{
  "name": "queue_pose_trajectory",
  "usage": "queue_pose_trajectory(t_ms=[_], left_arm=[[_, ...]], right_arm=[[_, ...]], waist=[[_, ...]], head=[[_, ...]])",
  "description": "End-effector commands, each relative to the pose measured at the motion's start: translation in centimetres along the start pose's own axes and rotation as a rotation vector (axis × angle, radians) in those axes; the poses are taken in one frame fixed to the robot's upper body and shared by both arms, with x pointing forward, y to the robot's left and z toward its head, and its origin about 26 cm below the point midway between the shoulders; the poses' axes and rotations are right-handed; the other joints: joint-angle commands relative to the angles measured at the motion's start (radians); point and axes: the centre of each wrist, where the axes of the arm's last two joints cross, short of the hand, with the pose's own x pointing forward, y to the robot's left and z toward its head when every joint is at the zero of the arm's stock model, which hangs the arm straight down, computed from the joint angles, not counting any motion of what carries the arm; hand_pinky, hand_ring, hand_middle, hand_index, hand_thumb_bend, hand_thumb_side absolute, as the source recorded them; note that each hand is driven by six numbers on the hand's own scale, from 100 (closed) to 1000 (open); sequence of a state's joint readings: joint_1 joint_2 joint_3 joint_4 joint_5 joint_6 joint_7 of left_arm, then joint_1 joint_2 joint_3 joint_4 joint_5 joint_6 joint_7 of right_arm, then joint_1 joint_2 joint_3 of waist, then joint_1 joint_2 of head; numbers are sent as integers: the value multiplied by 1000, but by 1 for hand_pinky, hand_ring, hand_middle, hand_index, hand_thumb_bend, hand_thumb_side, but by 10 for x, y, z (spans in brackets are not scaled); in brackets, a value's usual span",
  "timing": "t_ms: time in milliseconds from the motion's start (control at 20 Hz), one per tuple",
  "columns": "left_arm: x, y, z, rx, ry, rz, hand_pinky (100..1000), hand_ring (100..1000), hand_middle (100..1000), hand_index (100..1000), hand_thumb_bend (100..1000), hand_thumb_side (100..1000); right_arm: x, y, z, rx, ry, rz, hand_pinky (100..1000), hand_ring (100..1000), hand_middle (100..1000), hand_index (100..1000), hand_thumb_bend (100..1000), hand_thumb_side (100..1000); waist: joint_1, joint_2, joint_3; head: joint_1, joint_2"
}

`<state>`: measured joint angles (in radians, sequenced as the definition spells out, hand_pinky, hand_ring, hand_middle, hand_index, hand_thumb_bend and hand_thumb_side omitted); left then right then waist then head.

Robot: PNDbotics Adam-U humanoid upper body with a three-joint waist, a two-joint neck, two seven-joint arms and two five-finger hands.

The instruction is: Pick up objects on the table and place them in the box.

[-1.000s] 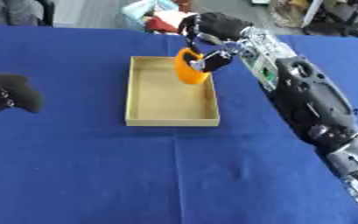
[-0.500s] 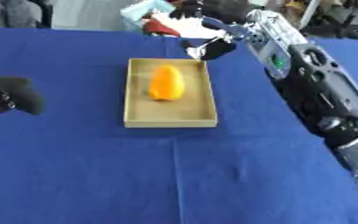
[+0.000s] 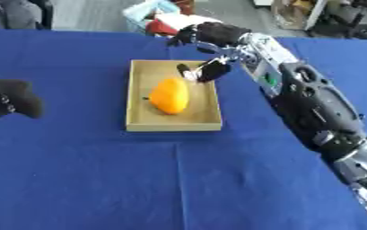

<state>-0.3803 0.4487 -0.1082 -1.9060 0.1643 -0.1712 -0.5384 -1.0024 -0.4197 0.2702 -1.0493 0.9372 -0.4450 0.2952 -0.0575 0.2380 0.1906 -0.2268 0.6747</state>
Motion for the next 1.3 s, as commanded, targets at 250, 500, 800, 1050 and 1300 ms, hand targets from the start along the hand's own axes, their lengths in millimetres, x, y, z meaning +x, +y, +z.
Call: queue_pose_trajectory(t_ms=[250,500,800,1050,1300], left_arm=[[2,5,6,17,16,-28,715,730,693,882,100,926],[-2,6,13,42,47,-30,715,731,693,882,100,935],[-5,5,19,51,76,-38,715,731,693,882,100,948],[-9,3,24,60,101,-41,716,732,693,882,100,958],[-13,0,28,66,125,-39,715,732,694,882,100,967]], right_arm=[[-15,-30,27,-52,13,63,838,795,786,930,100,402],[-10,-44,57,-93,-29,84,840,794,784,935,100,379],[11,-57,105,-186,-84,80,836,787,775,932,100,372],[28,-57,137,-251,-80,60,833,784,770,931,100,328],[37,-47,155,-267,-43,34,829,779,765,925,100,340]], waist=[[5,-27,-36],[3,-29,-70],[4,-26,-101],[8,-26,-127],[13,-30,-152]], head=[[24,-8],[58,-4],[102,9],[141,36],[184,77]])
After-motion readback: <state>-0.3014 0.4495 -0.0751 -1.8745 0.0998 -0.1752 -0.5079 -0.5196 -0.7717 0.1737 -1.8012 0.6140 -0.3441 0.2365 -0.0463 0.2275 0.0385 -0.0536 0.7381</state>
